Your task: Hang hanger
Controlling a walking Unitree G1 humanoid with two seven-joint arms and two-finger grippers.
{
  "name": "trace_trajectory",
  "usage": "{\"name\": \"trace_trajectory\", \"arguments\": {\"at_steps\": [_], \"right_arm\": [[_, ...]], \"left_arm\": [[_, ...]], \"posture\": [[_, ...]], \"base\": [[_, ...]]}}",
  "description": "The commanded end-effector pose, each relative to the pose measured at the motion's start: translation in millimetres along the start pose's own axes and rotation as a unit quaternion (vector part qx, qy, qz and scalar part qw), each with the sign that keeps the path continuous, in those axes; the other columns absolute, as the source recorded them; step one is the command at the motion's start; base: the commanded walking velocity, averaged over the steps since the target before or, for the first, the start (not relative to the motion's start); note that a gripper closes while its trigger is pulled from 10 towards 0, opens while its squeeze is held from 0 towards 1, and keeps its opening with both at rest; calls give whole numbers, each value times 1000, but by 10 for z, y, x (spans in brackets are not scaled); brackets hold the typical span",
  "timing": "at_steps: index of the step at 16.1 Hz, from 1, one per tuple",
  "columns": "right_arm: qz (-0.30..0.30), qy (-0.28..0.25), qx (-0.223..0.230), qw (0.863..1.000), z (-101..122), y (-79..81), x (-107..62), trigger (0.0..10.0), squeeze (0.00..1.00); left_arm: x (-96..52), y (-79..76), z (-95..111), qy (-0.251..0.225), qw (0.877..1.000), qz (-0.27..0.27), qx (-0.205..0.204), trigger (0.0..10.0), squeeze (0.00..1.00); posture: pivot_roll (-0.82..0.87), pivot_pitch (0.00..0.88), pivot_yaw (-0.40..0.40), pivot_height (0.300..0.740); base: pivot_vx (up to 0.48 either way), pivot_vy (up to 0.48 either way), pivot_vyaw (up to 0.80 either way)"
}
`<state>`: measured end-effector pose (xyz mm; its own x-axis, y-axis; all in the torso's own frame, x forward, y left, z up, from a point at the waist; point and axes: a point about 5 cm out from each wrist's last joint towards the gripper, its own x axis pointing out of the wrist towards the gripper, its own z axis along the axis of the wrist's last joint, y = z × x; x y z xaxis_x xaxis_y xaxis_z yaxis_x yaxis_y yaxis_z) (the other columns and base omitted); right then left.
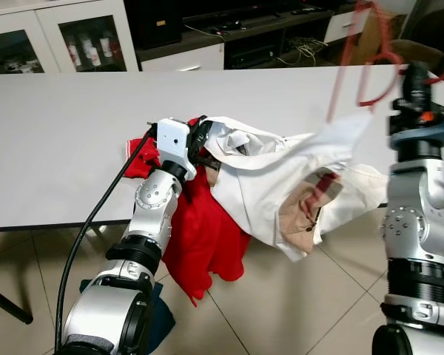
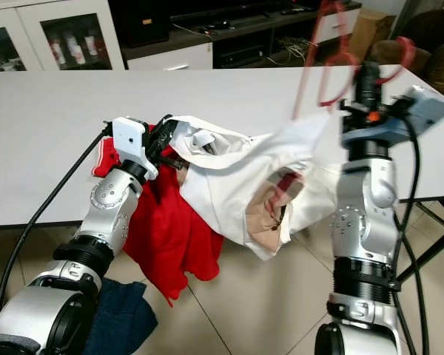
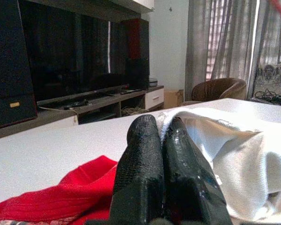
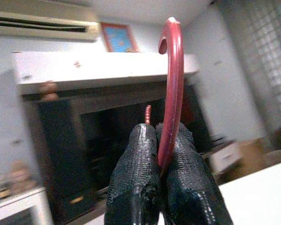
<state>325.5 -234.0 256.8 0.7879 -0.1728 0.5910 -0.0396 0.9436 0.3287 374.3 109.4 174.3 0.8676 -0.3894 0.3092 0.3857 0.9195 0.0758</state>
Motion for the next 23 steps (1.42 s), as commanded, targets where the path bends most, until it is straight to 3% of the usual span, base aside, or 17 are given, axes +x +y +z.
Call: {"name": "trace_trajectory", "arguments": {"at_steps": [1, 4, 9, 11, 12, 16, 18, 21, 23], "right_arm": [[-17, -55, -23, 998, 229, -49, 104, 0, 0], [-16, -78, -34, 996, 361, -126, 174, 0, 0], [138, -40, -4, 990, 480, 2, 26, 0, 0], [114, -74, 6, 991, 638, -93, 16, 0, 0], [51, -120, 20, 991, 783, -235, 37, 0, 0], [-27, -157, -5, 987, 831, -257, 63, 0, 0], [-25, -153, -15, 988, 664, 11, 131, 0, 0], [67, -116, 7, 991, 399, 469, 152, 0, 0], [98, -102, 31, 989, 317, 602, 138, 0, 0]], "left_arm": [[15, 63, 51, -10, 1000, 15, 2, 0, 0], [16, 90, 59, -12, 1000, 25, 3, 0, 0], [29, 112, 83, -15, 999, 31, 7, 0, 0], [26, 112, 80, -15, 999, 31, 8, 0, 0], [28, 98, 75, -15, 999, 29, 7, 0, 0], [48, 56, 77, -16, 1000, 22, 4, 0, 0], [61, 19, 78, -18, 1000, 18, 0, 0, 0], [52, -12, 71, -21, 1000, 14, -3, 0, 0], [40, -19, 61, -21, 1000, 13, -4, 0, 0]], "posture": [[1, 17, 10, 740], [-6, 16, 12, 740], [-12, 19, 15, 740], [-17, 19, 17, 740], [-17, 19, 17, 740], [-30, 17, 22, 740], [-28, 18, 20, 740], [-19, 20, 15, 740], [-14, 22, 11, 740]], "base": [[0, 0, 0], [0, 0, 0], [0, 0, 0], [0, 0, 0], [0, 0, 0], [0, 0, 0], [0, 0, 0], [0, 0, 0], [0, 0, 0]]}}
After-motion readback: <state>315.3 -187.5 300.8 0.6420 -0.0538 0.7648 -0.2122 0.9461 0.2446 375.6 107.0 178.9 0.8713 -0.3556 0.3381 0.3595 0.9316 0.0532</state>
